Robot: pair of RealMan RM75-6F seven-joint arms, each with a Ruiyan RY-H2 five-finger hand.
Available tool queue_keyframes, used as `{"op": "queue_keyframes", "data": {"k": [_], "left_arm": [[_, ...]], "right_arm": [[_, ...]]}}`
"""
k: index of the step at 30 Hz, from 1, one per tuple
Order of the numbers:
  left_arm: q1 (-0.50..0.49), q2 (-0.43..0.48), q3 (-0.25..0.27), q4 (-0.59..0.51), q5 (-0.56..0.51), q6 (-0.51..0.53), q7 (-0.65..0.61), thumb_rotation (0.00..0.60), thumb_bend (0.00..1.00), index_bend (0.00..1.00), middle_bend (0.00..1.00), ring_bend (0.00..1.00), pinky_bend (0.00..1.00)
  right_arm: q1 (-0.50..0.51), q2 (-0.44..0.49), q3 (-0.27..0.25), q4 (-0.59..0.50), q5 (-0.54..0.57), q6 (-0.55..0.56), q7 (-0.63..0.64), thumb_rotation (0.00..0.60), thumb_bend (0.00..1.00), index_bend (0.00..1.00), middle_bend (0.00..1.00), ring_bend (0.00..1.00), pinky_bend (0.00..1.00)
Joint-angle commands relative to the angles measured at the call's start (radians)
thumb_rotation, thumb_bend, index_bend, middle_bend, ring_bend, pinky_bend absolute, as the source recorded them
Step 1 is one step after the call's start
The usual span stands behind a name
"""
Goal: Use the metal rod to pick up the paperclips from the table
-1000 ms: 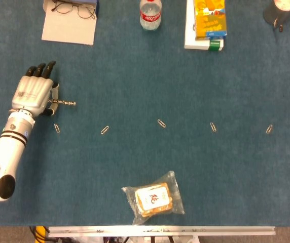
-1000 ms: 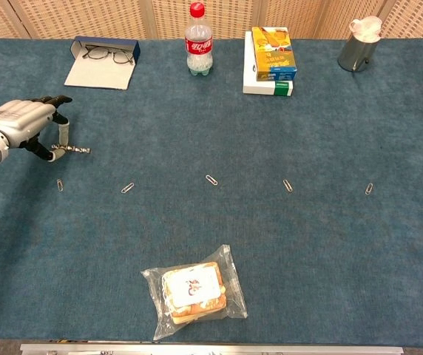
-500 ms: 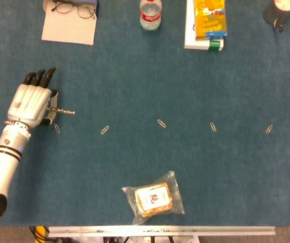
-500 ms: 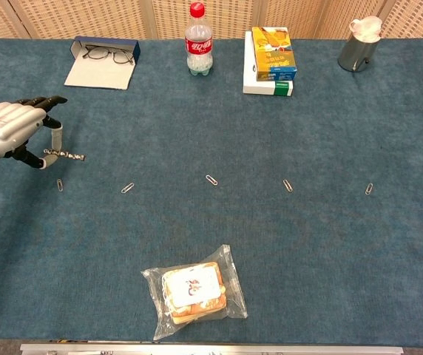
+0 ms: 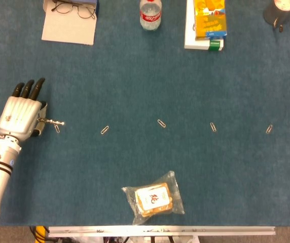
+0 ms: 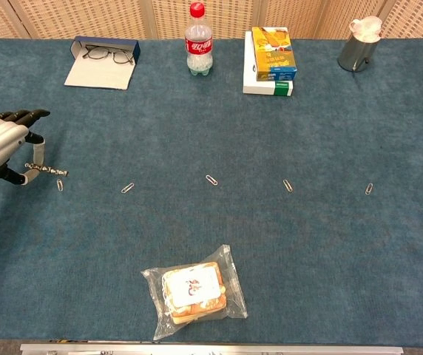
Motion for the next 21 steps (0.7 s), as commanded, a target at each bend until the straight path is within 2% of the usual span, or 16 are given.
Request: {"op": "queue_keyframes", "data": {"k": [1,21], "left_arm": [[0.007,-0.005,0.001,0.011,-0.004,-0.004,-0.005,0.600,0.35,0.57,0.00,0.00,0.09],[0.031,-0.046,-0.008,0.050,0.010,-0.026,-0.013,0.600,0.35,0.57,0.00,0.00,0.09]], "right_arm": [[-0.001,0.000,0.000,-0.001,0.000,0.001,0.000,0.600,0.57,0.41,0.35,0.26,0.23],[-0.013,0.000,-0.006,-0.002,-0.006,0.015,0.006,0.600,0.57,0.41,0.35,0.26,0.23]]}}
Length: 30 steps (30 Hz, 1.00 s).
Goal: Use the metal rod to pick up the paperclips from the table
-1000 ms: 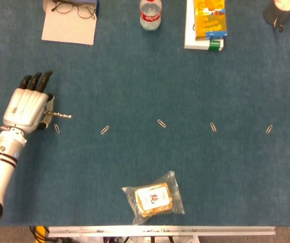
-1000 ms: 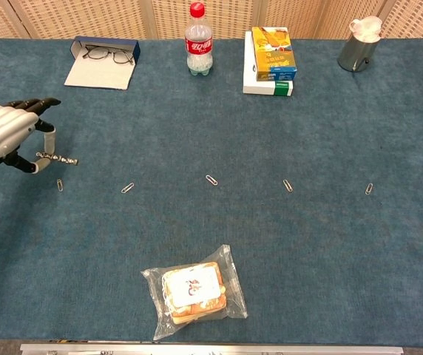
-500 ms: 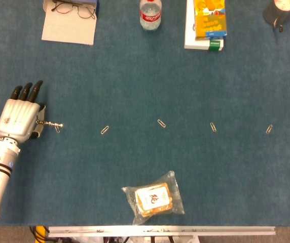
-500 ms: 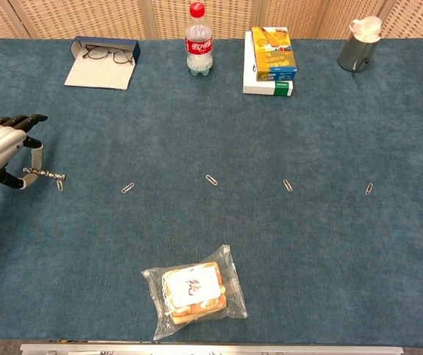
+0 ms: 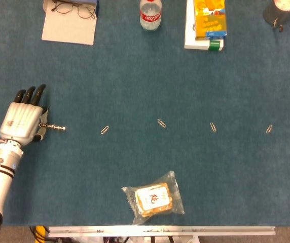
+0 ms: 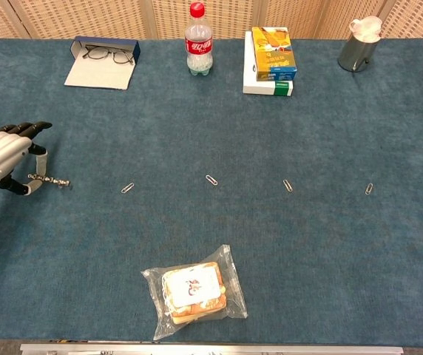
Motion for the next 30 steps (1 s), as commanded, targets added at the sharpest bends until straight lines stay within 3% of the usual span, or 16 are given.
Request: {"op": "queue_keyframes", "data": {"k": [1,17,30], "left_arm": [[0.001,-0.003,-0.002,0.003,0.001,0.000,0.003,0.600,0.35,0.57,0.00,0.00,0.09],[-0.020,0.003,-0.043,-0.057,-0.013,-0.011,0.054,0.600,0.35,0.57,0.00,0.00,0.09],[-0.129,-0.001,-0.118,-0.181,-0.110,-0.077,0.184,0.600,0.35,0.57,0.00,0.00,0.08]], "right_arm": [[-0.001,0.000,0.000,0.001,-0.001,0.001,0.002,0.600,0.57,0.41,0.35,0.26,0.23],[-0.008,0.001,0.000,0.010,-0.008,0.011,0.025,0.600,0.57,0.41,0.35,0.26,0.23],[-0.018,0.014,0.003,0.034,-0.019,0.029,0.079,0.600,0.57,0.41,0.35,0.26,0.23]]}}
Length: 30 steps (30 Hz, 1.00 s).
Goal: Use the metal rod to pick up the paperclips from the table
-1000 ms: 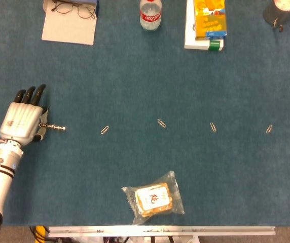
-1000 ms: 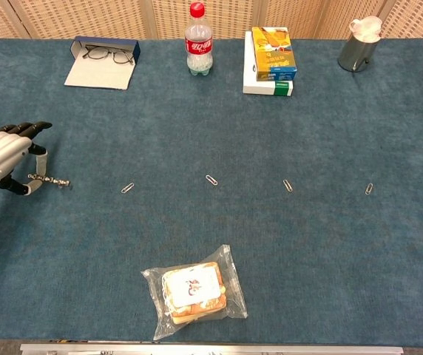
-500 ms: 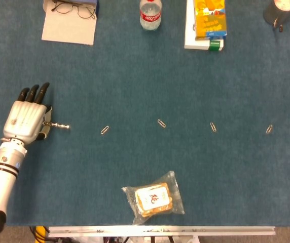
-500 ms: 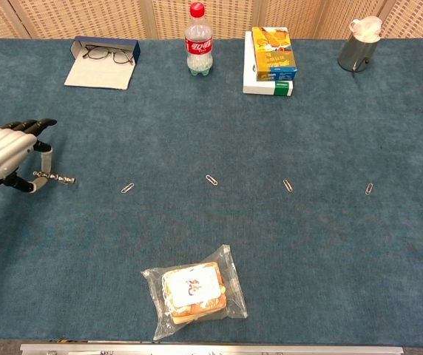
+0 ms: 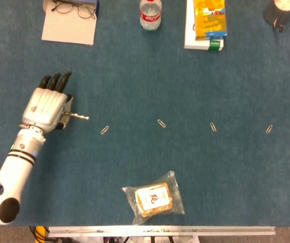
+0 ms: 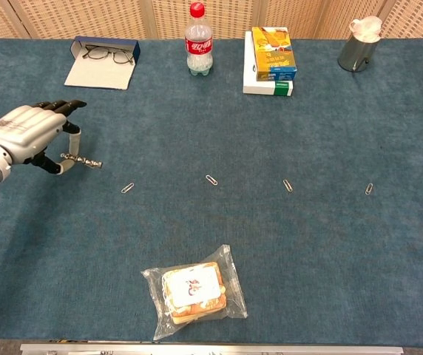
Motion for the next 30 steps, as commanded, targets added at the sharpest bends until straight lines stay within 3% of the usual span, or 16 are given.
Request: {"op": "queue_keyframes", "data": {"k": [1,14,30], "left_arm": [[-0.037,-0.012,-0.022,-0.031,-0.039,-0.021,0.045,0.600,0.35,0.57,0.00,0.00,0.08],[-0.198,-0.114,-0.087,-0.038,-0.222,-0.043,0.221,0.600,0.35,0.57,0.00,0.00,0.09],[-0.358,-0.216,-0.129,0.062,-0.385,-0.090,0.267,0.600,0.35,0.58,0.00,0.00,0.09]], "right_arm": [[-0.002,0.004,0.001,0.007,-0.003,0.004,0.014,0.600,0.57,0.41,0.35,0.26,0.23],[-0.020,0.014,-0.002,0.060,-0.010,0.021,0.104,0.600,0.57,0.41,0.35,0.26,0.23],[-0.035,-0.005,0.004,0.139,0.008,0.012,0.196,0.600,0.57,0.41,0.35,0.26,0.23]]}}
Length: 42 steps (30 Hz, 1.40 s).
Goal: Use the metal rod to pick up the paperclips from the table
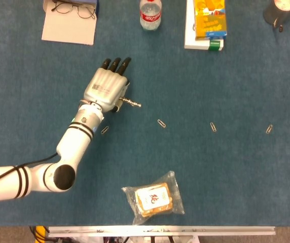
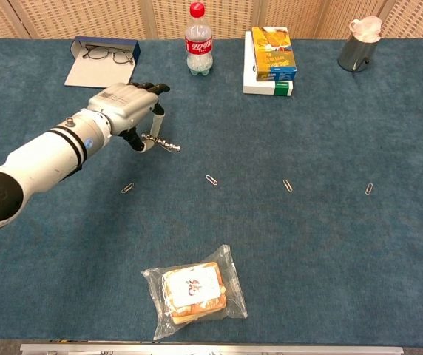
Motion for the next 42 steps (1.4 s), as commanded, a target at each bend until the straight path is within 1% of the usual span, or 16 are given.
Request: {"op": "queue_keyframes", "data": {"k": [1,7,13,28,29,30,32,33,34,35,36,37,38,42], "left_arm": [[-0.028,-0.015,-0.006,0.019,-0.023,-0.004,0.009,0.600,0.35,0.58,0.00,0.00,0.09],[-0.078,-0.037,-0.012,0.051,-0.073,-0.008,0.019,0.600,0.35,0.58,0.00,0.00,0.09],[-0.122,-0.056,-0.020,0.074,-0.120,-0.011,0.026,0.600,0.35,0.58,0.00,0.00,0.09],[-0.214,-0.111,-0.035,0.110,-0.192,-0.017,0.023,0.600,0.35,0.57,0.00,0.00,0.09],[-0.220,-0.117,-0.038,0.115,-0.195,-0.018,0.019,0.600,0.35,0.55,0.00,0.00,0.09],[-0.224,-0.121,-0.039,0.118,-0.197,-0.019,0.017,0.600,0.35,0.52,0.00,0.00,0.09],[-0.231,-0.128,-0.037,0.127,-0.201,-0.019,0.012,0.600,0.35,0.39,0.00,0.00,0.09],[-0.233,-0.130,-0.036,0.129,-0.202,-0.019,0.009,0.600,0.35,0.27,0.00,0.00,0.09],[-0.234,-0.131,-0.036,0.132,-0.201,-0.017,0.004,0.600,0.35,0.20,0.00,0.00,0.09],[-0.233,-0.133,-0.035,0.134,-0.199,-0.014,-0.003,0.600,0.35,0.11,0.00,0.00,0.09],[-0.232,-0.133,-0.034,0.136,-0.196,-0.012,-0.009,0.600,0.35,0.05,0.00,0.00,0.09],[-0.231,-0.132,-0.032,0.137,-0.193,-0.010,-0.016,0.600,0.35,0.01,0.00,0.00,0.09],[-0.230,-0.131,-0.030,0.137,-0.190,-0.007,-0.020,0.600,0.35,0.00,0.00,0.00,0.09],[-0.220,-0.119,-0.019,0.121,-0.173,0.011,-0.034,0.600,0.35,0.00,0.00,0.00,0.09]], "right_arm": [[0.002,-0.004,0.001,0.010,0.002,-0.006,0.009,0.600,0.57,0.41,0.35,0.26,0.23],[0.007,-0.017,0.001,0.041,0.007,-0.029,0.034,0.600,0.57,0.41,0.35,0.26,0.23],[0.006,-0.021,0.003,0.057,0.007,-0.028,0.051,0.600,0.57,0.41,0.35,0.26,0.23],[-0.001,-0.023,0.005,0.067,0.007,-0.023,0.066,0.600,0.57,0.41,0.35,0.26,0.23],[-0.001,-0.023,0.006,0.066,0.006,-0.022,0.065,0.600,0.57,0.41,0.35,0.26,0.23],[-0.002,-0.023,0.006,0.065,0.006,-0.021,0.065,0.600,0.57,0.41,0.35,0.26,0.23],[-0.003,-0.021,0.006,0.064,0.006,-0.020,0.065,0.600,0.57,0.41,0.35,0.26,0.23],[-0.004,-0.021,0.006,0.063,0.006,-0.020,0.066,0.600,0.57,0.41,0.35,0.26,0.23],[-0.004,-0.020,0.006,0.063,0.007,-0.019,0.065,0.600,0.57,0.41,0.35,0.26,0.23],[-0.005,-0.019,0.007,0.062,0.008,-0.020,0.065,0.600,0.57,0.41,0.35,0.26,0.23],[-0.006,-0.019,0.007,0.062,0.008,-0.020,0.065,0.600,0.57,0.41,0.35,0.26,0.23],[-0.006,-0.019,0.007,0.063,0.009,-0.021,0.065,0.600,0.57,0.41,0.35,0.26,0.23],[-0.006,-0.019,0.007,0.063,0.009,-0.022,0.065,0.600,0.57,0.41,0.35,0.26,0.23],[-0.004,-0.018,0.006,0.060,0.006,-0.024,0.063,0.600,0.57,0.41,0.35,0.26,0.23]]}}
